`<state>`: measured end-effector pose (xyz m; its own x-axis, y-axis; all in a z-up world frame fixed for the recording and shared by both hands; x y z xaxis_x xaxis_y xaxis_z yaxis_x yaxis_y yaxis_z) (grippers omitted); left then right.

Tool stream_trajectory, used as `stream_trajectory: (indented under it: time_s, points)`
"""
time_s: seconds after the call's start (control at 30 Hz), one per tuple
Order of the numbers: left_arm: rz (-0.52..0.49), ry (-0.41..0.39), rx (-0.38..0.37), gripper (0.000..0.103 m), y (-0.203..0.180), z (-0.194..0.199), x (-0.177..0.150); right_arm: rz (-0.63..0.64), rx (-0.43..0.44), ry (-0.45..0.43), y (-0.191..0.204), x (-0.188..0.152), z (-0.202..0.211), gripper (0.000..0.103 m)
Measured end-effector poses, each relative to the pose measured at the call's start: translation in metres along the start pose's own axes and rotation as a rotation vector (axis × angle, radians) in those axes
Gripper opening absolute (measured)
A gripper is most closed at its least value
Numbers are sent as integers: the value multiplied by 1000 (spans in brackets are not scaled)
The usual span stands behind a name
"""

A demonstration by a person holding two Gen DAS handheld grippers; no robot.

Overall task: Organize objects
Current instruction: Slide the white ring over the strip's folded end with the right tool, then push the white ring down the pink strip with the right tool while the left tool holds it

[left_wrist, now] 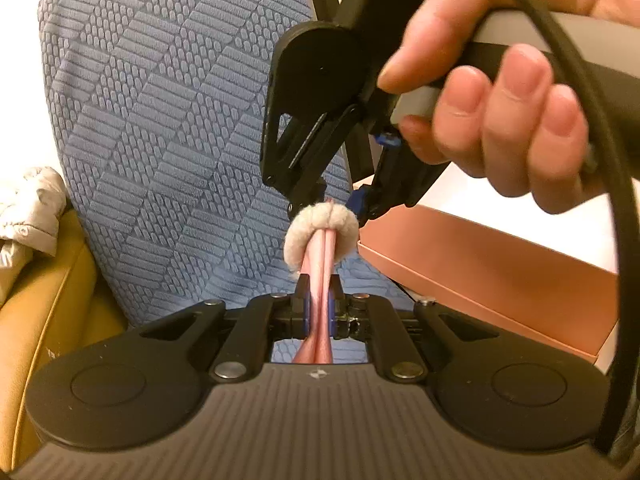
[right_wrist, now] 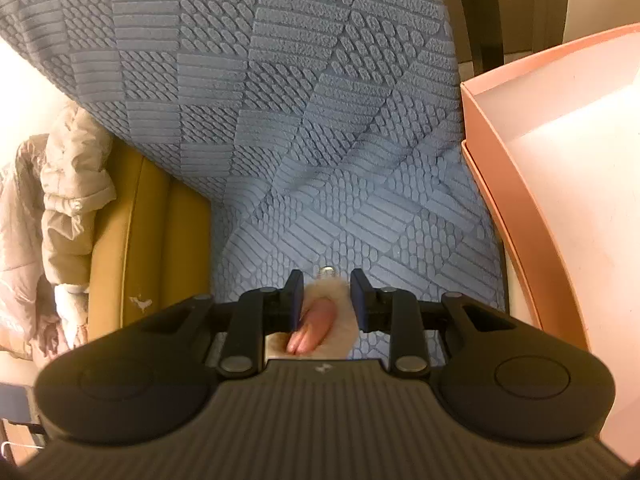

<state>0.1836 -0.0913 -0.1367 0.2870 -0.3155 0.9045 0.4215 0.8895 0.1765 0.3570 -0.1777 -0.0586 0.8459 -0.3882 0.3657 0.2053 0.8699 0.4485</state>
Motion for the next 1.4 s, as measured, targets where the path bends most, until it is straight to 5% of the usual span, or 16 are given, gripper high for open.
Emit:
stream_trajectory:
  time_s: [0.3, 0.83, 1.4]
  points:
    - [11, 7, 22, 9, -2, 2, -1, -85, 51, 109, 1, -19, -15, 36]
    - [58, 65, -19, 10, -9, -3, -12, -100, 68, 60, -23, -24, -20, 38]
    - [-15, 229, 30, 12, -22, -31, -50, -146, 230, 39, -54, -56, -55, 39]
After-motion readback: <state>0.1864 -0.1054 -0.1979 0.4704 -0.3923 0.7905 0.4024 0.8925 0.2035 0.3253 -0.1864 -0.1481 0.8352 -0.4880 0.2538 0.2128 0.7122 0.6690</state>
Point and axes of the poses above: each gripper's, at about its wrist camera, not at the fingertips, and z roughly against the way its jaws point, y to its left, x to its top, the point moved 4 cm from there along -z, roughly the way its jaws point, and after that the axes turned 5 degrees about -y, right-handed, at the moved point
